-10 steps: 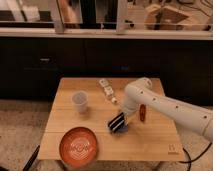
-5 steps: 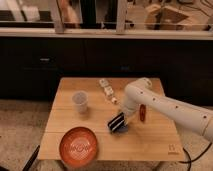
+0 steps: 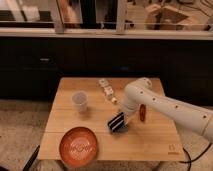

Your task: Place the eraser on the white sponge

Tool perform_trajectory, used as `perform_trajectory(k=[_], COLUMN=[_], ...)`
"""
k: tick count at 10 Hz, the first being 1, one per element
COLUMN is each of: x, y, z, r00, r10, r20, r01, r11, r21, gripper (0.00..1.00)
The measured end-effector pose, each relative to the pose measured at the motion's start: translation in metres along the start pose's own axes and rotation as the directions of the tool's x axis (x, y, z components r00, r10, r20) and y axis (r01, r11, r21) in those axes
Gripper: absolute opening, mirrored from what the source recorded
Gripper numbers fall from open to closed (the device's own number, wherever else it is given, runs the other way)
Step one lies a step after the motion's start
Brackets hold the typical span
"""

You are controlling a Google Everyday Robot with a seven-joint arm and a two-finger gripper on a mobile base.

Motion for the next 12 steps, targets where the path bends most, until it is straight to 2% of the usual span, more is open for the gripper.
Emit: perform_trajectory(k=[2, 4, 5, 7, 9, 12], x=[0.0002, 0.0009, 0.0009, 0.0015, 0.0022, 0.0036], y=[-0.0008, -0.0008, -0.0010, -0.0006, -0.0006, -0.0015], z=[0.0002, 0.0003, 0.0003, 0.0010, 0.0012, 0.0012], r00=[1.000, 1.000, 1.000, 0.999, 0.999, 0.998], r10=[0.010, 0.019, 0.023, 0.037, 0.046, 0.063], r20=[0.002, 0.003, 0.004, 0.005, 0.006, 0.009], r01=[-0.010, -0.019, -0.023, -0.037, -0.046, -0.063], r11=[1.000, 1.000, 1.000, 0.999, 0.999, 0.998], r21=[0.001, 0.001, 0.002, 0.002, 0.003, 0.005], gripper=[0.19, 0.18, 0.22, 0.42, 0.50, 0.32])
